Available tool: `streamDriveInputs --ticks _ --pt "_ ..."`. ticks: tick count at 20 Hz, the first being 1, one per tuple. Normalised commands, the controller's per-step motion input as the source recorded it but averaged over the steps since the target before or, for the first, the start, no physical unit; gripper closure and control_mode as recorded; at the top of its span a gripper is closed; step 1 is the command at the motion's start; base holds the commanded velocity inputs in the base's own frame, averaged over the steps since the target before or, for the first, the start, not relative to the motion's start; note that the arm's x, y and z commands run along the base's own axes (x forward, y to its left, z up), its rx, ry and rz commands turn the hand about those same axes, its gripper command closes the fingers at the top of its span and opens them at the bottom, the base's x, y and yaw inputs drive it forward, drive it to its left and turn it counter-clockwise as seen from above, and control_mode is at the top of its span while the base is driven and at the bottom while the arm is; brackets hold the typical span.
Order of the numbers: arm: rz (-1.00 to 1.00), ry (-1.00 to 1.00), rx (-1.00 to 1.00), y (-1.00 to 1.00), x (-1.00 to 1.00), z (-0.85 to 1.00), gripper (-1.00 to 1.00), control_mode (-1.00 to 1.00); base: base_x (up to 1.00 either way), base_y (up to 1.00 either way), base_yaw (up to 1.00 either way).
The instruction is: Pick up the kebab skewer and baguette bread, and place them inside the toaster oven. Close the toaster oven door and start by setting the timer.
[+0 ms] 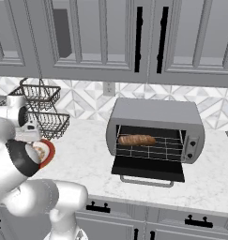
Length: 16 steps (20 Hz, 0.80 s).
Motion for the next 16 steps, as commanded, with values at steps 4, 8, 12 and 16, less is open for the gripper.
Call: streamDriveInputs --ticks 4,8,12,16 --pt "0.04 0.02 -0.03 0.28 0.0 -0.43 -1.0 -1.0 0.0 0.0 0.0" --pt "0.0 -0.02 -0.05 0.03 0.16 -0.24 -1.0 -1.0 0.0 0.0 0.0" --pt "0.0 0.0 -0.03 0.0 0.29 -0.2 -1.0 -1.0 0.0 0.0 0.0" --pt "0.0 0.0 -0.02 0.0 0.37 -0.31 -1.0 -1.0 0.0 0.0 0.0"
